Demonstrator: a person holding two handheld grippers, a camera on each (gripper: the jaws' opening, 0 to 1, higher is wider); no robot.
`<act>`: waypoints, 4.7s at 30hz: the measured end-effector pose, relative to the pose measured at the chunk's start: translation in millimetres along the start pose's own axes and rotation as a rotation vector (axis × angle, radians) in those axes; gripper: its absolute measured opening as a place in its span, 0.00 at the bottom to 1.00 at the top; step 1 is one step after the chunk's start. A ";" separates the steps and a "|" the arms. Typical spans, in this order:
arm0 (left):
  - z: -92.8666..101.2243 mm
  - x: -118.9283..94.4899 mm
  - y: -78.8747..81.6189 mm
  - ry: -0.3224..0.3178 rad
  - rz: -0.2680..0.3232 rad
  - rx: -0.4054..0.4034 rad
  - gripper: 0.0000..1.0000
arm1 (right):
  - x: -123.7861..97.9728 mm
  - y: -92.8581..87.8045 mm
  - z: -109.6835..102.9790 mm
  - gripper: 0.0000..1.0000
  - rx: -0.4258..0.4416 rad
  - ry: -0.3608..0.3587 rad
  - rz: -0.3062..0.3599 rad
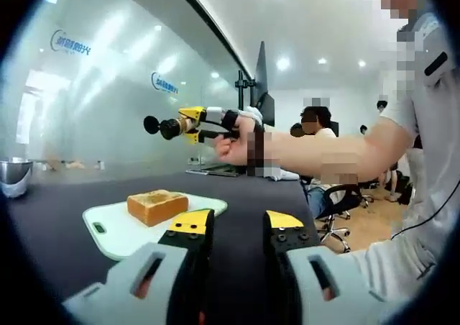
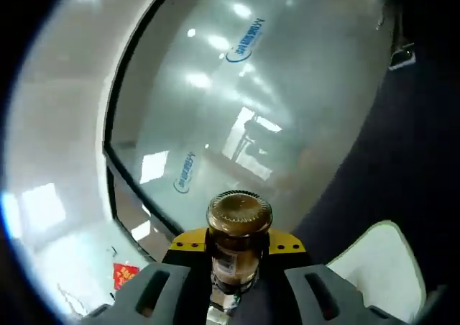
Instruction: Sprinkle pepper
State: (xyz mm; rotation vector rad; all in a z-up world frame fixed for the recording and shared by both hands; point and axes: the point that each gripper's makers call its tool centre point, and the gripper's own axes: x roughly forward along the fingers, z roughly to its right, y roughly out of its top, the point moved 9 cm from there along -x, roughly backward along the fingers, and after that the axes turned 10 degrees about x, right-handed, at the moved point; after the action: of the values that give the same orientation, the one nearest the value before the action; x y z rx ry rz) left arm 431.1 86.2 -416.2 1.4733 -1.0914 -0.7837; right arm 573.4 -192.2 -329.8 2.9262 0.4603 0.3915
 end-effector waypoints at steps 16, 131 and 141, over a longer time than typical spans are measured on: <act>-8.3 0.2 -0.3 0.086 -0.006 0.002 0.28 | -28.5 -38.3 -2.1 0.21 0.626 0.188 -0.012; 7.0 32.7 121.9 0.237 0.325 0.243 0.19 | -105.1 -210.5 -40.6 0.25 1.156 0.405 -0.262; 7.8 30.6 128.3 0.246 0.310 0.287 0.19 | -103.7 -209.7 -35.8 0.27 1.107 0.397 -0.238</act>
State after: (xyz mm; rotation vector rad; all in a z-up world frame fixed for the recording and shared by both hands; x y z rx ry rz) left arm 407.8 56.5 -289.6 1.5389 -1.2380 -0.2279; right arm 409.5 -24.1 -359.5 3.7090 1.4688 0.9295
